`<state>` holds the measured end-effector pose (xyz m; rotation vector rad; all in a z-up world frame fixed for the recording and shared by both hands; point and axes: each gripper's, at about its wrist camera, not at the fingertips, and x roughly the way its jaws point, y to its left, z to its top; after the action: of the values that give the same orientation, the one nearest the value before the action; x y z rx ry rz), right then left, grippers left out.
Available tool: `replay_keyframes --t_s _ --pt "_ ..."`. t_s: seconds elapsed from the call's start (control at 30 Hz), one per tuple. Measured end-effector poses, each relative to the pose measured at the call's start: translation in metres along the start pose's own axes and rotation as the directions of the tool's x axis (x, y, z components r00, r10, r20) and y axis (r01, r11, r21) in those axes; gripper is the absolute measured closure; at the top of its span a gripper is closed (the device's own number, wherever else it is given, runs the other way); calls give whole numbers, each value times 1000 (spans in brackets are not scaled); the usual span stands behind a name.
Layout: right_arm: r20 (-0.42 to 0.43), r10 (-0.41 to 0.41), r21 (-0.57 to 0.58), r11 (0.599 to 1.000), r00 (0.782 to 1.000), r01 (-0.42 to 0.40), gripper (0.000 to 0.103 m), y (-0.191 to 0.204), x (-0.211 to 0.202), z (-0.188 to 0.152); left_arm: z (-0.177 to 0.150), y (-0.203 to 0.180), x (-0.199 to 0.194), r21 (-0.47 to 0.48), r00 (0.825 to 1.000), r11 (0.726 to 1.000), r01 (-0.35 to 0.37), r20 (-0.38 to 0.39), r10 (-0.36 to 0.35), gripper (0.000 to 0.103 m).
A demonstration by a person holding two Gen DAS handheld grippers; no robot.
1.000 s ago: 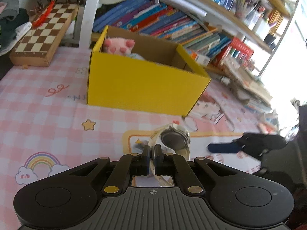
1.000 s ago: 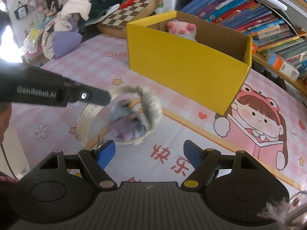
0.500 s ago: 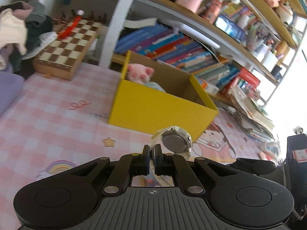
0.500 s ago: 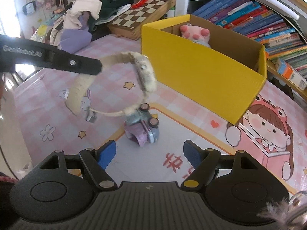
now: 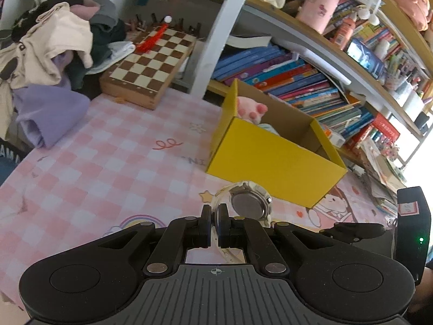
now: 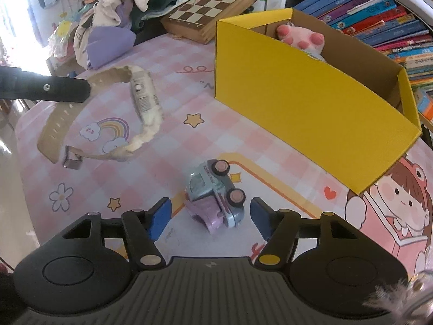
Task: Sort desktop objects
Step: 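Grasp the toy watch with the left tool while the right tool approaches the toy car, then grasp the blue toy car with the right tool while the left tool holds the watch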
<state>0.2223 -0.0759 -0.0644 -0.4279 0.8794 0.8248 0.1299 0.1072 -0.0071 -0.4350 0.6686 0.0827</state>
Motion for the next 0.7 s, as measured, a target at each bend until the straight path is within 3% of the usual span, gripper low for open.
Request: replay_keyframes --t_s 0.17,0.4,0.7 --pt "-11 -1 -4 1000 1000 1 41 0 11 5 -1 5 0 -13 1000 1000 -18 -2 18 100" --pt "-38 -3 4 1000 999 3 54 0 20 6 0 5 2 -10 1000 1000 -16 -10 16 100" --pt "-34 -5 35 999 999 7 55 -1 7 1 1 4 1 3 1000 1000 8 -11 -8 100"
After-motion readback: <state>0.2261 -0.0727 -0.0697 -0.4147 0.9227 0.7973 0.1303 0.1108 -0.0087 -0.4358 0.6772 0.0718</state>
